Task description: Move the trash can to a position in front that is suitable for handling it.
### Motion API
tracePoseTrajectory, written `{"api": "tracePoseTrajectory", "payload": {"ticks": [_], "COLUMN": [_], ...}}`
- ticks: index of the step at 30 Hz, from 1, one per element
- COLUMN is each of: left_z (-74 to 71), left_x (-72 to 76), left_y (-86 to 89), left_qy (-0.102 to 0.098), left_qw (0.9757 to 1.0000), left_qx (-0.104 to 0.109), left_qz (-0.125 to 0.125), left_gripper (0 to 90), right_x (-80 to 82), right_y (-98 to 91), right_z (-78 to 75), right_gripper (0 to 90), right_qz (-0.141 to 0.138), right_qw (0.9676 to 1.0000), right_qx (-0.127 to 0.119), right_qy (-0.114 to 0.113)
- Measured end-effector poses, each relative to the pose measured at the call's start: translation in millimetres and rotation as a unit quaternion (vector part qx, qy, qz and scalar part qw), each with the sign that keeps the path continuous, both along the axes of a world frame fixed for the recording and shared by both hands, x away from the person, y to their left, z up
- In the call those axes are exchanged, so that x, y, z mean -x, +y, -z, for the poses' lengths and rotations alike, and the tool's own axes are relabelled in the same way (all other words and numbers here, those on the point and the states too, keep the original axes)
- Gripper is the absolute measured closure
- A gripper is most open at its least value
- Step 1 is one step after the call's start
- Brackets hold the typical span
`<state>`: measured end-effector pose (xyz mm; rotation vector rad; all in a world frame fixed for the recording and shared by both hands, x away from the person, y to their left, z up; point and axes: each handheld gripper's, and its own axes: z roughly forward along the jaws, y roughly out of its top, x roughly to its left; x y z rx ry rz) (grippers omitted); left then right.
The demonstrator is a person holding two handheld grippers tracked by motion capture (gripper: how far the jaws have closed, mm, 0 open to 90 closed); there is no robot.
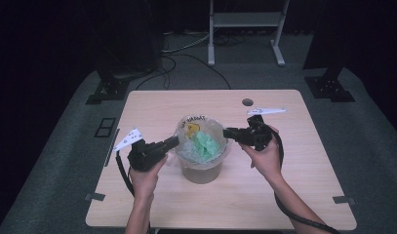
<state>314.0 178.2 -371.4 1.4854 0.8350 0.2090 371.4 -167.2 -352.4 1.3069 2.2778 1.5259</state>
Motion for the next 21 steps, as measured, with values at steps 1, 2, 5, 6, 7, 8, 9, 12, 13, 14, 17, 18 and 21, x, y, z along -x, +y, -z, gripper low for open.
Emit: {"api": "tracePoseTrajectory", "payload": {"ticks": [1, 2, 5, 6, 7, 8, 9, 12, 13, 14, 17, 18, 21], "left_z": [-0.2, -0.7, -2.3, -2.7, -2.8, -2.7, -2.7, -2.9, -3.3, -3.8, -5.3, -5.6, -7.0], "left_x": [0.3, 0.6, 1.3, 1.5, 1.6, 1.7, 1.8, 2.0, 2.3, 2.6, 3.3, 3.5, 4.5], "left_y": [0.3, 0.5, 0.4, 0.1, -0.4, -1.1, -1.6, -3.1, -3.6, -4.3, -5.4, -5.7, -8.0], "left_qy": [-0.001, -0.002, -0.008, -0.009, -0.010, -0.010, -0.011, -0.012, -0.012, -0.013, -0.016, -0.017, -0.019], "left_qw": [1.0000, 1.0000, 1.0000, 0.9999, 0.9999, 0.9999, 0.9999, 0.9998, 0.9998, 0.9997, 0.9996, 0.9995, 0.9993], "left_qx": [0.001, 0.002, 0.001, 0.000, 0.000, 0.002, 0.001, 0.008, 0.009, 0.009, 0.013, 0.016, 0.017], "left_qz": [0.000, -0.001, 0.001, 0.004, 0.006, 0.008, 0.008, 0.015, 0.015, 0.017, 0.021, 0.023, 0.027], "left_gripper": [87.5, 87.5, 87.4, 87.3, 87.3, 87.3, 87.3, 87.3, 87.3, 87.3, 87.4, 87.4, 87.4], "right_x": [0.6, 1.0, 3.2, 3.8, 4.5, 5.1, 6.0, 9.3, 10.5, 11.7, 14.7, 15.2, 16.6], "right_y": [1.2, 2.2, 3.8, 4.3, 5.0, 5.8, 6.6, 8.3, 8.9, 9.4, 11.2, 11.4, 13.5], "right_z": [-1.1, -2.0, -6.2, -7.5, -8.9, -10.2, -11.5, -15.5, -17.0, -18.6, -23.8, -24.9, -28.5], "right_gripper": [77.5, 79.7, 84.5, 86.5, 87.5, 88.3, 89.3, 89.8, 89.9, 89.9, 90.0, 90.0, 90.0], "right_qz": [0.002, 0.005, 0.017, 0.018, 0.017, 0.016, 0.016, 0.014, 0.012, 0.010, 0.000, -0.004, -0.016], "right_qw": [1.0000, 0.9999, 0.9994, 0.9991, 0.9990, 0.9987, 0.9985, 0.9976, 0.9975, 0.9973, 0.9974, 0.9975, 0.9981], "right_qx": [0.007, 0.012, 0.021, 0.025, 0.028, 0.033, 0.037, 0.045, 0.045, 0.046, 0.044, 0.043, 0.034], "right_qy": [-0.005, -0.008, -0.024, -0.029, -0.032, -0.035, -0.038, -0.051, -0.053, -0.056, -0.058, -0.056, -0.049]}}
